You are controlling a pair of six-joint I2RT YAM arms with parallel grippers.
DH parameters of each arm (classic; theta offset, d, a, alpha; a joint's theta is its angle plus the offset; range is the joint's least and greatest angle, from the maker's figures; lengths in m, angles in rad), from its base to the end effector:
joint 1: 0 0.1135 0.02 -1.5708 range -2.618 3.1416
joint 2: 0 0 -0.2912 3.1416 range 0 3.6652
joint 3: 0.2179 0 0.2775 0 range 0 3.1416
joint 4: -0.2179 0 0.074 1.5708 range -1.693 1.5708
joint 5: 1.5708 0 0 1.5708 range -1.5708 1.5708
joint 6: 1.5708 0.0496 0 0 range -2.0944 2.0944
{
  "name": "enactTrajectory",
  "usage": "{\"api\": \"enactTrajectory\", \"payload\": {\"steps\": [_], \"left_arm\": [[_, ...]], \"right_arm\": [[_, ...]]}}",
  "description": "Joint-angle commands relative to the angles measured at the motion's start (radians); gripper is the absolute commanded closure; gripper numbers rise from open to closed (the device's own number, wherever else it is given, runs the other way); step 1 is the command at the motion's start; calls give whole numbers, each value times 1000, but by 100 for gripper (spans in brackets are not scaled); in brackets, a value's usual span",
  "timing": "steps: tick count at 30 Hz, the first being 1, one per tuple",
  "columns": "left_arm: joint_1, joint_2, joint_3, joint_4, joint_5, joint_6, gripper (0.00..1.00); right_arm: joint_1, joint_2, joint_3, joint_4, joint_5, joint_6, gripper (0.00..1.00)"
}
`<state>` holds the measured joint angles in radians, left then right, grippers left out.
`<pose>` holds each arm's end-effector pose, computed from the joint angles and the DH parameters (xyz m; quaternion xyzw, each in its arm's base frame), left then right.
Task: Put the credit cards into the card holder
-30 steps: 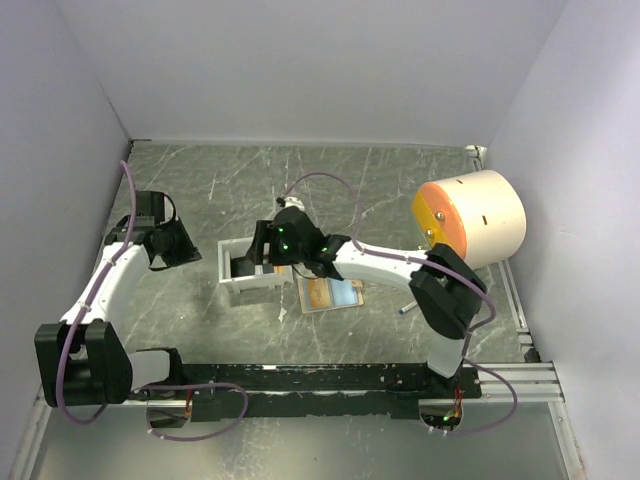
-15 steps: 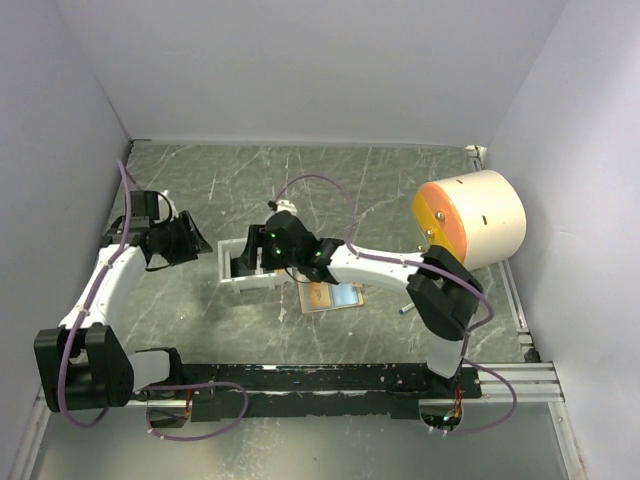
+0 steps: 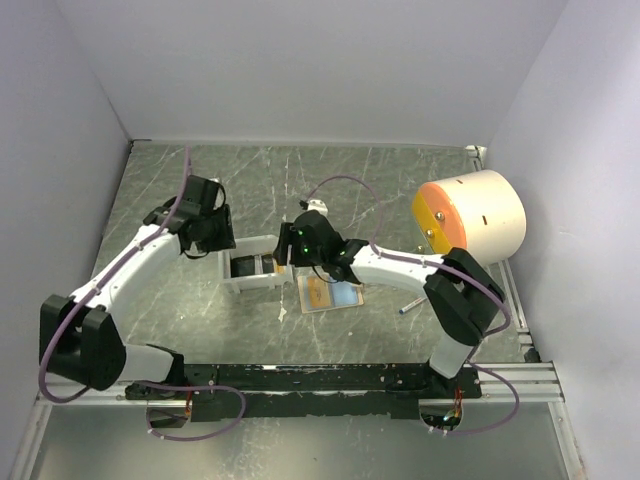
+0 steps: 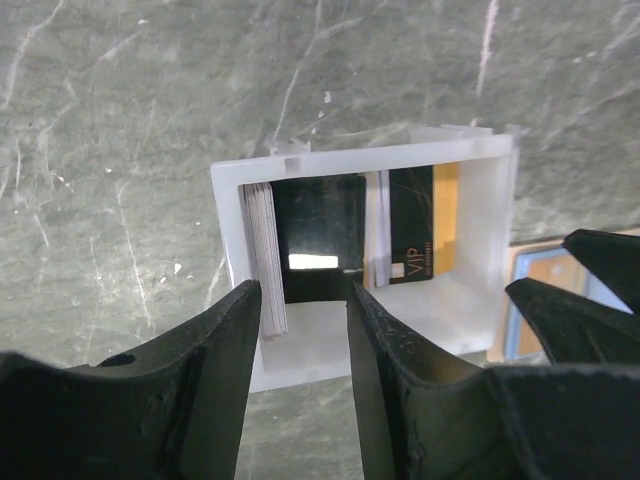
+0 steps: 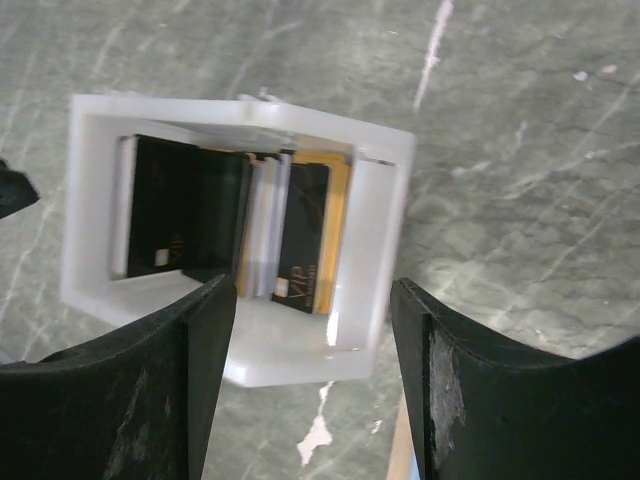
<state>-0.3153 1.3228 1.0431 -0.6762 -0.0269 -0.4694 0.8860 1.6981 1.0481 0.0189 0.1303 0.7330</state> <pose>0.2826 -0.0908 0.2777 -0.0774 0.9499 -0.1039 0.2845 0.2633 0.3123 0.2135 -0.0386 0.8894 0.2870 0.3537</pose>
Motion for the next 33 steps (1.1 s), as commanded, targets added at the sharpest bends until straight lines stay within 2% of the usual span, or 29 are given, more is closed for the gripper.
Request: {"api": "enactTrajectory", "payload": {"steps": [1,5,13,19,22,33], "left_arm": [[-53,44,27,-52,-155,-34,51],[-71,74,15,-40,-173,-42,54],[-100,112,39,-89,-301,-44,41],[-100,123,13,-53,-272,-18,36],[-100,144,8,-35,-247,-7,30],[-100,246,36,-56,-301,-8,30]], "right_arm": [[-34,44,-40,71,-44,10,37],[-55,68,-42,97,-59,7,37],[-64,130,-42,117,-90,10,37],[-65,153,-37,125,-102,16,37],[-64,160,-36,129,-109,18,37],[-64,185,-34,150,-131,32,37]]}}
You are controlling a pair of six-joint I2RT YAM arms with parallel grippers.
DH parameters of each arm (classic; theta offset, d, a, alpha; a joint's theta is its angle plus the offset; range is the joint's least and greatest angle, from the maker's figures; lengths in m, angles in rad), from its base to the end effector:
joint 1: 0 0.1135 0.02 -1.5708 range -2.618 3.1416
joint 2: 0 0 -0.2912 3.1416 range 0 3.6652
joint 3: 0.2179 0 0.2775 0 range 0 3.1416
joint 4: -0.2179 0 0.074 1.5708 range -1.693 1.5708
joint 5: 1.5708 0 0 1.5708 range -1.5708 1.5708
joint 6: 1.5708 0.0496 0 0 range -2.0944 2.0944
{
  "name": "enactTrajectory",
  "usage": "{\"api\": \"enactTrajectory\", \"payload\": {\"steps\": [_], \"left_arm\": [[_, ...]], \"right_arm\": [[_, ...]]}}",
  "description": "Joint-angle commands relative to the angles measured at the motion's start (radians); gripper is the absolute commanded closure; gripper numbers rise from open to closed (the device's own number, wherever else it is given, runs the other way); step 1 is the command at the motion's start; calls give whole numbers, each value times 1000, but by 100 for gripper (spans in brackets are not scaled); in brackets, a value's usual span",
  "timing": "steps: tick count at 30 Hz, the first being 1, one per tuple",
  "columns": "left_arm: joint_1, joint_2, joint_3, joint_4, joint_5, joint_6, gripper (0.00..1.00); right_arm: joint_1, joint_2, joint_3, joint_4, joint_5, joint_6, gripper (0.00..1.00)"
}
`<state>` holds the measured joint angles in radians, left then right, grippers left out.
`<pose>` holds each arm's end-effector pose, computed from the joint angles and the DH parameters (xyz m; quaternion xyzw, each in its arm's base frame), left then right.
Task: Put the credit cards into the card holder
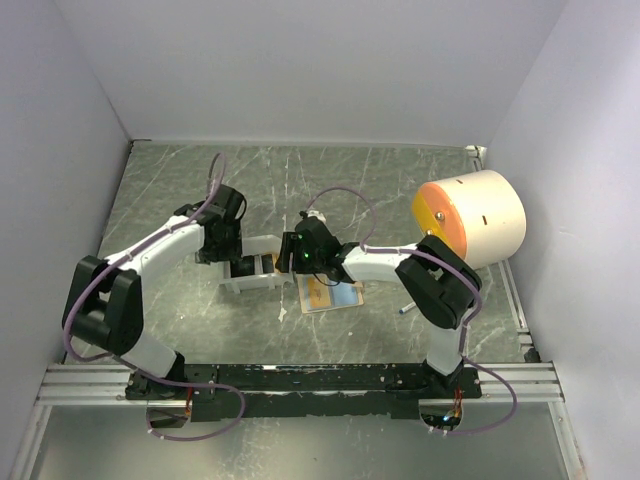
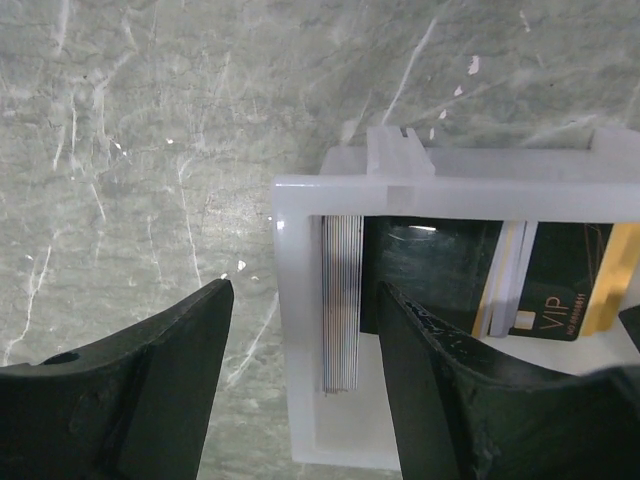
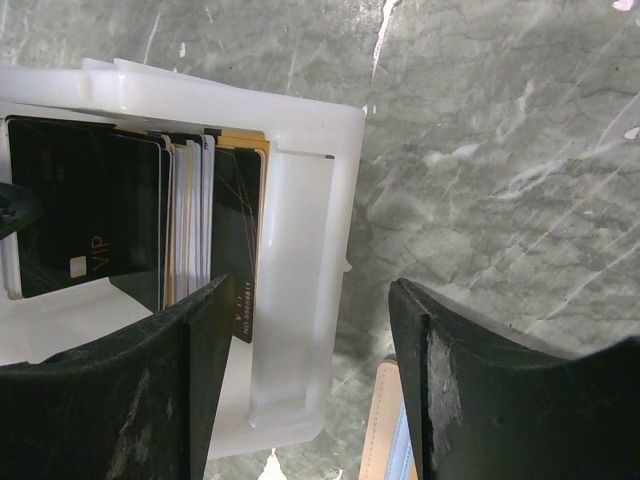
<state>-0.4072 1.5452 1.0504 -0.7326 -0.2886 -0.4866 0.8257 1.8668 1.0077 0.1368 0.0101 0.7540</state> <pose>0.2998 -0.1139 0.2143 -0.0632 0.9733 0.0547 0.2137 0.2852 0.3084 0.1443 -0.0306 0.9108 0.2891 0.2930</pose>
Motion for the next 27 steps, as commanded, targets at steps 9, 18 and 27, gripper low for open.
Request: {"api": "enactTrajectory", "payload": {"steps": [9,18,27], "left_arm": [[-28,73,62,-24,-85,8,36],[-62,69,123,-96,-162,5,47],[-78,79,129,-98,-154,7,49]], "right_arm": [[-2,19,4,40,-18,9,38],[-2,42,0,63,-31,19,38],[-3,54,-27,73,-42,27,39]]}}
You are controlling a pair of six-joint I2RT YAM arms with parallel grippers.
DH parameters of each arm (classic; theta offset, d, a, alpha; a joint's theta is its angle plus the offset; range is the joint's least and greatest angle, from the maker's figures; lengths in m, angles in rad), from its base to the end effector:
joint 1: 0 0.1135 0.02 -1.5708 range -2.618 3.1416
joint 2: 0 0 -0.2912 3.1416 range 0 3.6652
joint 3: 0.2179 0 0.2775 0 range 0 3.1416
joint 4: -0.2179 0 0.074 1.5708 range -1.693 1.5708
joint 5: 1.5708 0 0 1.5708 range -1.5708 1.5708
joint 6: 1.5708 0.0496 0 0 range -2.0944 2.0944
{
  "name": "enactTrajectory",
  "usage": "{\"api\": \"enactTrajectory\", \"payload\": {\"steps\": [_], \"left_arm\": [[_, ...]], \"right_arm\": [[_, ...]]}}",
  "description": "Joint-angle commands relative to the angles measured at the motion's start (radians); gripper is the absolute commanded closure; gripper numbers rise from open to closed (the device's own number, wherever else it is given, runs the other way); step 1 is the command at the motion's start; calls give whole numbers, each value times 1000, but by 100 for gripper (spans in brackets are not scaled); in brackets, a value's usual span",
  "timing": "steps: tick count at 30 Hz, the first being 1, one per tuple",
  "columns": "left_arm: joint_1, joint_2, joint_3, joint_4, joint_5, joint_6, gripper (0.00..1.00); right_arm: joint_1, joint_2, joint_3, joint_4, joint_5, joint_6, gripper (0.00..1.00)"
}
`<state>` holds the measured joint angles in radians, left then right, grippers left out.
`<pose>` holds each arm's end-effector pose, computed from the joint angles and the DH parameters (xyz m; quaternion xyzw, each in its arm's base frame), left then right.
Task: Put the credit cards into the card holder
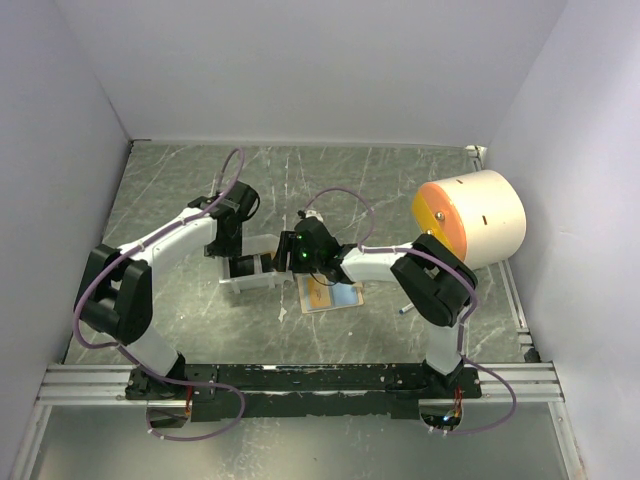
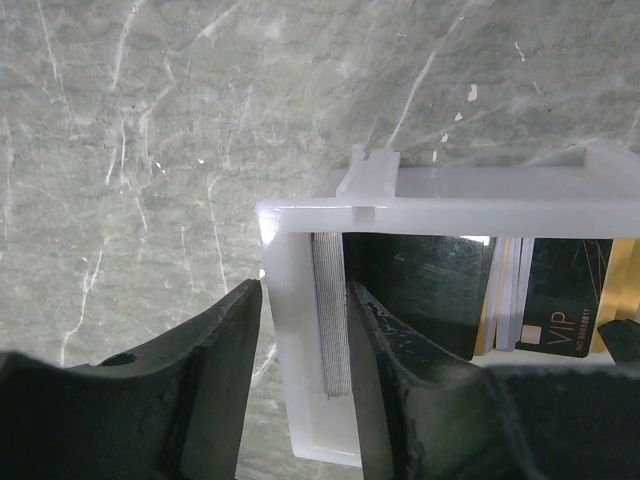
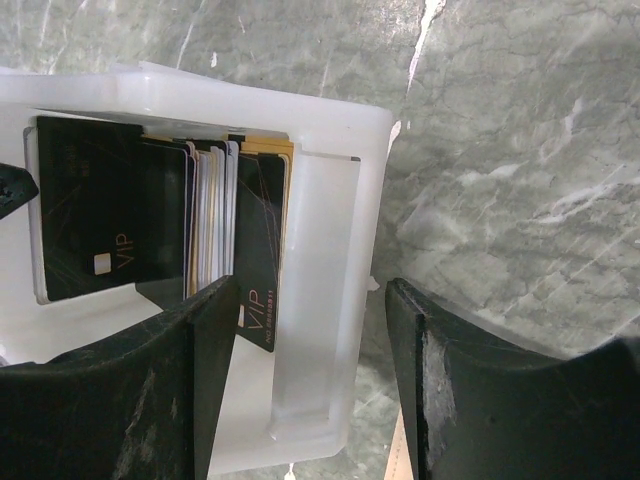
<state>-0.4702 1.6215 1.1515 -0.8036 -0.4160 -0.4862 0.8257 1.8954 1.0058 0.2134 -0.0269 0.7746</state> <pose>0.3108 -0.1355 0.2210 -0.0383 0.9674 0.1147 0.2226 0.2882 0.3144 0.1395 -0.0288 0.9011 0.3187 0.2926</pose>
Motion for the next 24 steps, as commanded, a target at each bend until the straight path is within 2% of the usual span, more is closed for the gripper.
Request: {"api": "enactTrajectory", "payload": {"steps": [1,5,9,15,20,24], "left_arm": [[-20,1,31,-25,-20,6,47],[-27,-5,24,2,15,-3,39],[-28,26,21,-25,-43,-29,33],[-28,53,-21,-9,-54,-48,30],[-28,91,-14,-13,-68,-56,36],[-28,85,13,-36,-105,-49,51]], "right_arm": [[-2,25,-27,-5,-5,7,40],[-2,24,-27,-3,-5,8,40],[-3,21,-28,-5,-8,9,40],[-2,20,-31,2,-11,10,40],[-3,24,-32,10,-20,15,40],[-2,25,-42,18,-22,20,41]]}}
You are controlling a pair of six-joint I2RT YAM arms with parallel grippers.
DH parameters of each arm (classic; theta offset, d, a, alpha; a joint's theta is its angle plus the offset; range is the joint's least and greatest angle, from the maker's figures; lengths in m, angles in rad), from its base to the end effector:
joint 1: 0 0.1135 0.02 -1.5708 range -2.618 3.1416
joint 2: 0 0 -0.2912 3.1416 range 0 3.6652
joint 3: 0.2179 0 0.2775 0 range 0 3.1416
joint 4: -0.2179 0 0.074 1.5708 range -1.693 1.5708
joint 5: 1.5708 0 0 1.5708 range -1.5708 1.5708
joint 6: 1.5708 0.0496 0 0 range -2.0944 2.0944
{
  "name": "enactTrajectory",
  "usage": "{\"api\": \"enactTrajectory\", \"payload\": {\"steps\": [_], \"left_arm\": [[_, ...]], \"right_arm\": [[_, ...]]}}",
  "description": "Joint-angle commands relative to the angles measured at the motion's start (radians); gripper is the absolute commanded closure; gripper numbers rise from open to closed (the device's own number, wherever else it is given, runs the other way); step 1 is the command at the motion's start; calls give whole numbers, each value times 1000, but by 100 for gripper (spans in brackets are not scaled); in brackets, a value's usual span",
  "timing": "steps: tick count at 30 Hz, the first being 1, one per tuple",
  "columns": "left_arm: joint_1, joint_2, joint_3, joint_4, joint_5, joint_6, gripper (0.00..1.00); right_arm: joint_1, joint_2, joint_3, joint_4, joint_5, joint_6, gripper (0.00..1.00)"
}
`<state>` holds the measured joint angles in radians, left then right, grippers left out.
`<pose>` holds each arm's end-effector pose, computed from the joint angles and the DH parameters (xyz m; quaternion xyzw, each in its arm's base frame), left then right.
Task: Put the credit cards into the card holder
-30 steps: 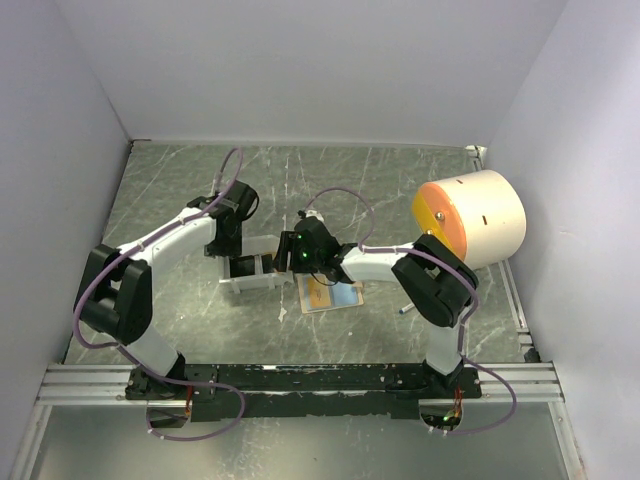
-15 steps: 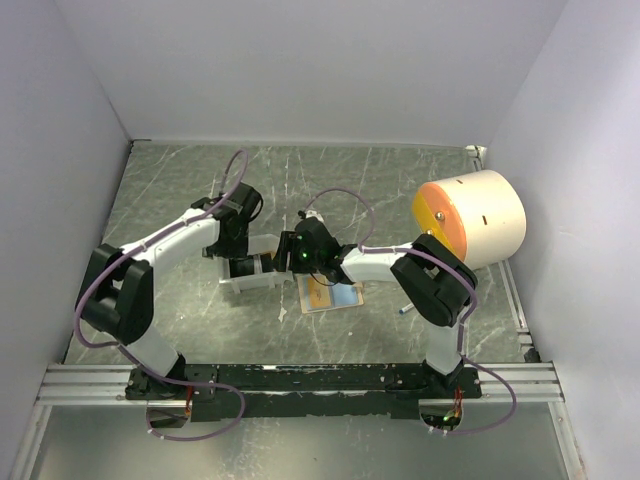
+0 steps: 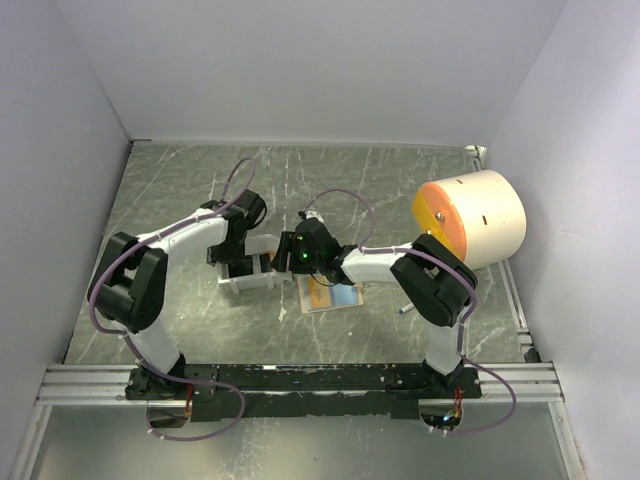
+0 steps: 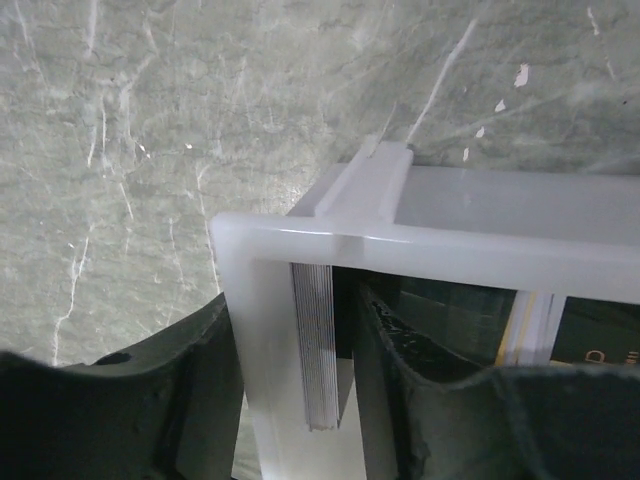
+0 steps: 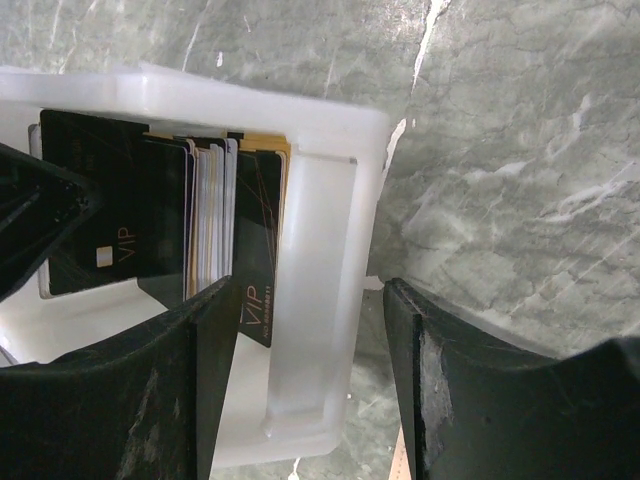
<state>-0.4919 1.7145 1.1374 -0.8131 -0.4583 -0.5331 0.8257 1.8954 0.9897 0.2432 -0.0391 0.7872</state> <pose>0.3125 -0.1426 0.1876 -0.0404 0.9693 0.1541 0.1875 0.2865 0.3135 0.1373 -0.0259 0.8981 0.3288 0.2909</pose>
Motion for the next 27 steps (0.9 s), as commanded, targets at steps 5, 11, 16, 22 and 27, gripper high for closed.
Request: {"api": "enactTrajectory", "payload": {"steps": [5,11,16,22,27], "left_arm": [[-13,-4,78,-81,-107,8,57],[-23,15,104,-104,-136,17,56],[-24,20,92,-78,-115,37,52],[-23,30,89,-78,-119,50,53],[-23,28,105,-90,-134,53,51]], "right_arm": [[-2,33,-28,-8,-13,9,41],[-1,42,-25,-5,-19,13,41],[-1,45,-25,-7,-19,14,41],[-2,50,-20,-8,-21,15,41],[-2,56,-19,-6,-25,17,42]]}}
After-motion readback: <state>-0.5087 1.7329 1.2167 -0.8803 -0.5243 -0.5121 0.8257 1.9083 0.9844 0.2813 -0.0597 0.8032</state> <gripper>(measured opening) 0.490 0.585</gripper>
